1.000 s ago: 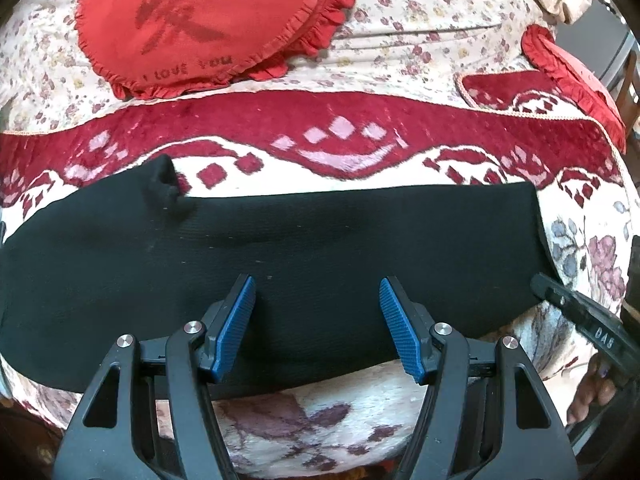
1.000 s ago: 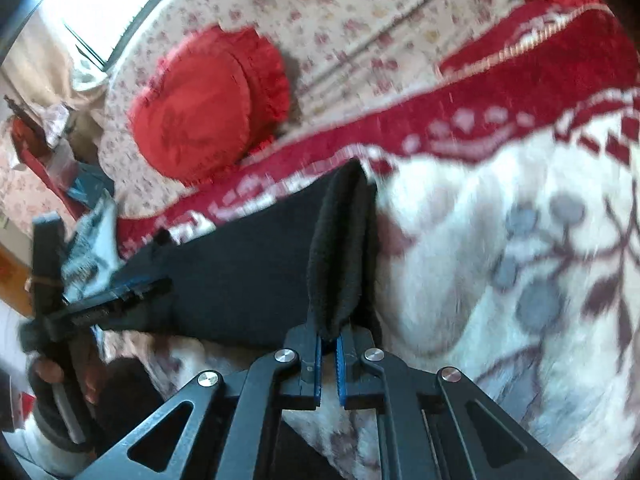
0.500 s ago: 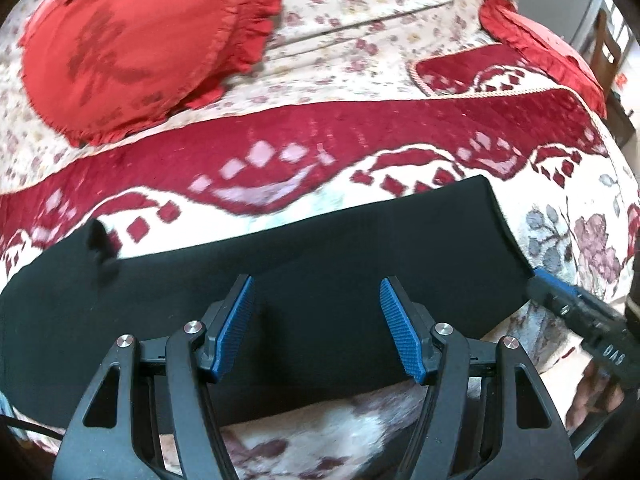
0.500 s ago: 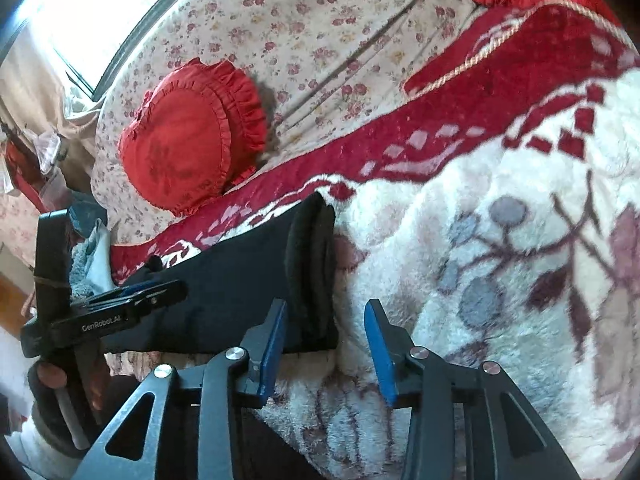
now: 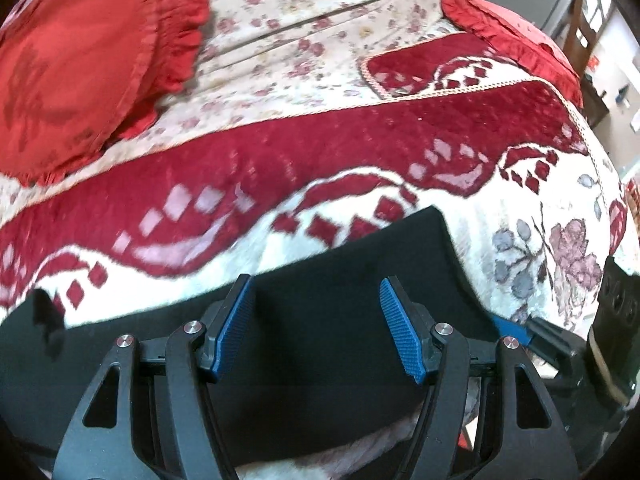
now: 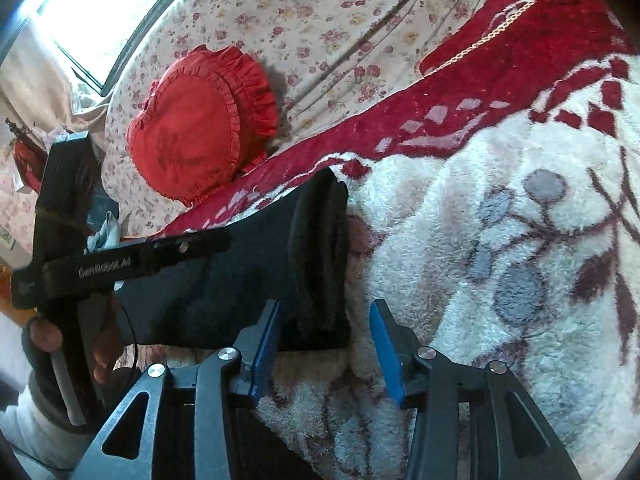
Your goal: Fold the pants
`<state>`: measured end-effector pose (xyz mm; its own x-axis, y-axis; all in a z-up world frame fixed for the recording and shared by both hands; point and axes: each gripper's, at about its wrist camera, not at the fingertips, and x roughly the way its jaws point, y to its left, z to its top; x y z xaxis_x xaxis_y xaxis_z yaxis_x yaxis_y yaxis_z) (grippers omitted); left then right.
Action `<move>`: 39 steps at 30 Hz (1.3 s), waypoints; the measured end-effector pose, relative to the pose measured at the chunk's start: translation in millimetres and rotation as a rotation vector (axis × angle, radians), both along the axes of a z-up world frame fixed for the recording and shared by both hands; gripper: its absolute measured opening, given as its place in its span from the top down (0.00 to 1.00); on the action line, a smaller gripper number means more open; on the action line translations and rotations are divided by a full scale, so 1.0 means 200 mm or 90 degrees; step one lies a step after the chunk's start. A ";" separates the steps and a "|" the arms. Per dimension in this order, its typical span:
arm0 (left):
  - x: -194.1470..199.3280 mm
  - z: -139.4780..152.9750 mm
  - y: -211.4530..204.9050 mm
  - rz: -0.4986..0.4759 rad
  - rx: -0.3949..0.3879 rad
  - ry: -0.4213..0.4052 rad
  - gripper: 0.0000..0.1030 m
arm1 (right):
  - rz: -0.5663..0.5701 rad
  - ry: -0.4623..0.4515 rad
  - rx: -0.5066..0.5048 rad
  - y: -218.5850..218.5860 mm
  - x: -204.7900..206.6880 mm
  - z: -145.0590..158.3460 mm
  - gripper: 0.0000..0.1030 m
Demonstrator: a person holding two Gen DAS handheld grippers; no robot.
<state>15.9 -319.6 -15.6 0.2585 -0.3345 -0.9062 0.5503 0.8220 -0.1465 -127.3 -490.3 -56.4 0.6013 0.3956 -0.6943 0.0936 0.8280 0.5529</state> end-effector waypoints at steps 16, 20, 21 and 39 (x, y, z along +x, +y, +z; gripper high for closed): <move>0.06 -0.13 -0.45 -0.090 0.023 0.024 0.37 | 0.024 -0.045 0.006 0.03 -0.02 -0.04 0.54; -0.02 -0.20 -0.52 -0.135 0.073 -0.026 0.37 | 0.018 -0.060 0.039 0.03 -0.01 -0.07 0.54; -0.04 -0.20 -0.52 -0.140 0.075 -0.043 0.37 | 0.010 -0.061 0.054 0.02 -0.01 -0.08 0.59; 0.08 0.36 0.29 -0.004 -0.069 -0.073 0.78 | 0.158 -0.166 0.019 0.50 0.18 0.48 0.88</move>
